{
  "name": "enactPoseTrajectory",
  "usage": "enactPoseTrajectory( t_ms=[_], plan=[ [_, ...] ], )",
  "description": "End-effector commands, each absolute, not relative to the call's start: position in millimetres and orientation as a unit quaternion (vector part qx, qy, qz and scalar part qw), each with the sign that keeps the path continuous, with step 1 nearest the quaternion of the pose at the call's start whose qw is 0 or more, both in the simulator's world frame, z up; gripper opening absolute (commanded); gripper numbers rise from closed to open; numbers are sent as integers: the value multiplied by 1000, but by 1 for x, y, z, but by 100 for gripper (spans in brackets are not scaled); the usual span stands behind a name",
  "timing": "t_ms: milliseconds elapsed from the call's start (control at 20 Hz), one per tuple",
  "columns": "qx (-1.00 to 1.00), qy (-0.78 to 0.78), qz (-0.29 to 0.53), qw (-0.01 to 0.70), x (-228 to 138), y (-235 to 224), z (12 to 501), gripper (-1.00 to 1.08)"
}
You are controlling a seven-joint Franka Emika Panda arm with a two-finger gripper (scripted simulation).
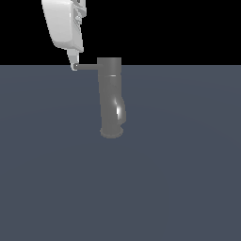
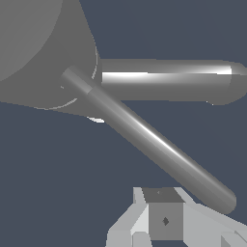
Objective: Turn on the faucet by rotating a designated handle.
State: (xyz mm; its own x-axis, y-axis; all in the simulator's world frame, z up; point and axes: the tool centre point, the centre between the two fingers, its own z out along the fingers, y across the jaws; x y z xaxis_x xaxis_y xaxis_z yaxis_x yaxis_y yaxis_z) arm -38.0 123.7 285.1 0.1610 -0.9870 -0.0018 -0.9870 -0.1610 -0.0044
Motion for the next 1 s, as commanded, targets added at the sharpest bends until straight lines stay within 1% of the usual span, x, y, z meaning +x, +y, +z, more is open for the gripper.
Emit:
enactPoseTrajectory(
  t_ms=[0,650,750,950],
  plan=[
    [-757,653,-1,1,-43,106,285,-100],
    [-757,653,0,0,-74,61,285,-100],
    [-760,649,-1,1,-72,70,285,-100],
    [-760,650,-1,1,-67,46,285,-100]
  ],
)
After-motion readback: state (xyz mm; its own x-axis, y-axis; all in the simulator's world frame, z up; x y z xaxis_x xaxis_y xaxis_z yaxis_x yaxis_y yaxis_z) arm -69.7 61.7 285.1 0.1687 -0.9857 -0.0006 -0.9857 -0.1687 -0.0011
